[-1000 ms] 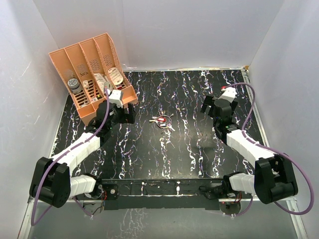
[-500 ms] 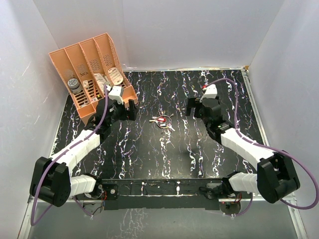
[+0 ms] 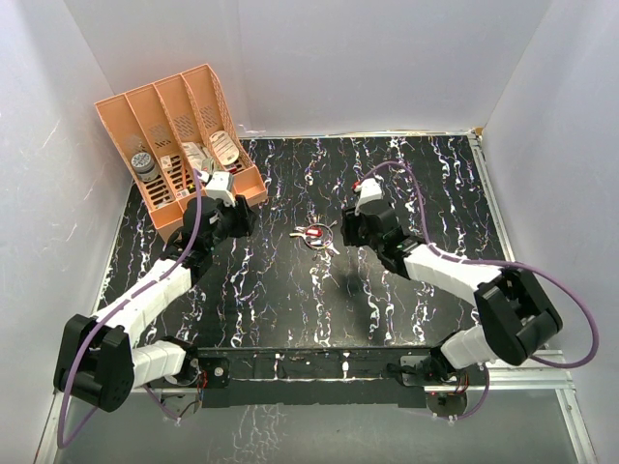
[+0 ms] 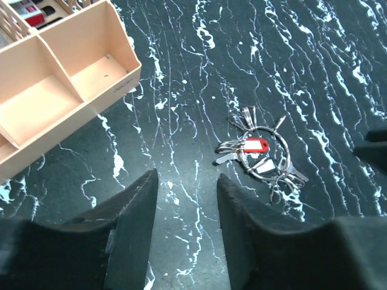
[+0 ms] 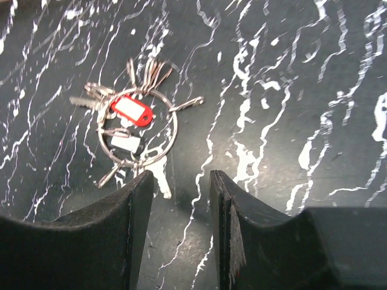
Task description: Remove the keys from the keyring
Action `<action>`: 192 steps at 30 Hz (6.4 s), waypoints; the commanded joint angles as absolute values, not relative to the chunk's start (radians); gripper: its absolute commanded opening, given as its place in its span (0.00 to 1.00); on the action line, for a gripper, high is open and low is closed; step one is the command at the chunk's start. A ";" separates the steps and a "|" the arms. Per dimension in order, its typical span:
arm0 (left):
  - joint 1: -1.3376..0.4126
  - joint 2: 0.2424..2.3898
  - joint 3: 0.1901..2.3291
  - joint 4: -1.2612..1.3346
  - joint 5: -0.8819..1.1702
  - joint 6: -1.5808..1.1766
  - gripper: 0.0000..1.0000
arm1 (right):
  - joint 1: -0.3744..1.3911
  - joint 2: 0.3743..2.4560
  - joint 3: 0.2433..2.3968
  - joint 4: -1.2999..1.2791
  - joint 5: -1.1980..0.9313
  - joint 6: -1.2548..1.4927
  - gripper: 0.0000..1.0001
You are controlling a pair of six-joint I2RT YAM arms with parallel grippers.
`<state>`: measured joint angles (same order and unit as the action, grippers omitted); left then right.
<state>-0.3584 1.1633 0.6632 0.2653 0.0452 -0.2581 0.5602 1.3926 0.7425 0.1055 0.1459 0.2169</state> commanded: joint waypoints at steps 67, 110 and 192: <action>-0.361 1.108 0.589 0.421 0.250 -0.269 0.00 | 0.676 1.337 1.172 -0.109 0.358 0.109 0.00; -0.477 1.506 0.700 1.262 0.724 -0.329 0.27 | 0.711 1.239 1.258 -0.166 0.130 0.249 0.00; -0.498 1.402 0.752 1.159 0.669 -0.288 0.16 | 0.768 1.213 1.233 -0.143 0.129 0.246 0.00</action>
